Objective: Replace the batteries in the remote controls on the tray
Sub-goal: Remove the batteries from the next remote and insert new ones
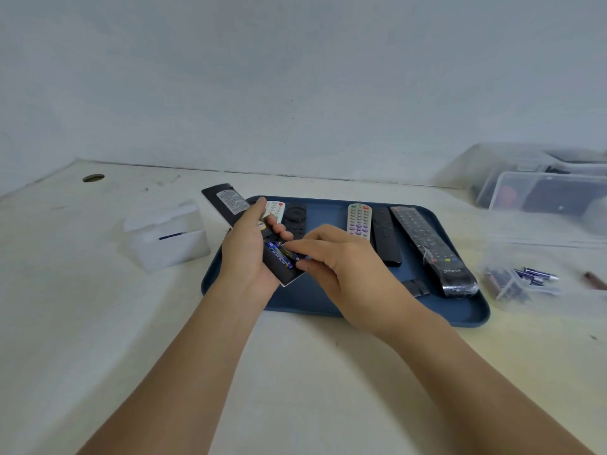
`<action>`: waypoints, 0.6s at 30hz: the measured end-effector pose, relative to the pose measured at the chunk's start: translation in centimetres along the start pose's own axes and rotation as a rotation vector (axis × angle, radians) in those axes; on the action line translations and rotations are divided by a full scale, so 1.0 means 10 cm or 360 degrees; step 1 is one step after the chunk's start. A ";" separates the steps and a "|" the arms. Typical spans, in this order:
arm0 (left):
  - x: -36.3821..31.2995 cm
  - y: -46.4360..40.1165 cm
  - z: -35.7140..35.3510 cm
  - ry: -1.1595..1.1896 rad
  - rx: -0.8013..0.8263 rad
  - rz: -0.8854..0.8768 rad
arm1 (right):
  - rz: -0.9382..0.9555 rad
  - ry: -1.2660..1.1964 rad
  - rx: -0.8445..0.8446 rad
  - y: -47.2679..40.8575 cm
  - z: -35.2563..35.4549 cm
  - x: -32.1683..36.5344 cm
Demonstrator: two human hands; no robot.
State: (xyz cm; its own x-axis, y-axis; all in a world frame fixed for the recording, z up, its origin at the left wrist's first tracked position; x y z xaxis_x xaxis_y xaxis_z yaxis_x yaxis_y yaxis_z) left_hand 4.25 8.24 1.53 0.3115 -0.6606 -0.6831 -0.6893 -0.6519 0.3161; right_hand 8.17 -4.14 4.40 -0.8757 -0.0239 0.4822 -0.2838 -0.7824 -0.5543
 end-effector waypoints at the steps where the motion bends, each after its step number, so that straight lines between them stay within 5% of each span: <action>1: 0.01 0.00 0.00 0.0010 0.0014 0.0014 | 0.0035 0.0037 -0.0002 0.00 0.01 0.02; 10: 0.03 0.00 -0.05 -0.0019 0.0074 0.0088 | 0.0100 0.0071 0.0033 0.01 -0.06 0.01; 14: 0.03 0.03 -0.10 -0.0019 0.0211 0.0106 | -0.0079 -0.0365 0.0019 0.00 0.02 -0.11; 18: 0.09 0.11 -0.21 -0.0047 0.0395 0.0141 | -0.0715 -0.1333 -0.0181 0.03 0.06 -0.24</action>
State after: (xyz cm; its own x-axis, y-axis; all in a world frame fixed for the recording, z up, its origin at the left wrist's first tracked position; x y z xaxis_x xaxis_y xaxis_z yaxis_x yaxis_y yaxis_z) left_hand 5.11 6.12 2.64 0.2259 -0.6974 -0.6802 -0.8535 -0.4782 0.2069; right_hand 10.40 -4.71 3.45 -0.1246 -0.2077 0.9702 -0.6002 -0.7629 -0.2403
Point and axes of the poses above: each hand's wrist, its own y-axis away from the middle knuckle, its own z-axis out of the back of the hand, x = y × z, the point moved 5 cm from there along -y, towards the middle knuckle, and after that the axes turned 4 degrees about -y, right-handed, at the moved point
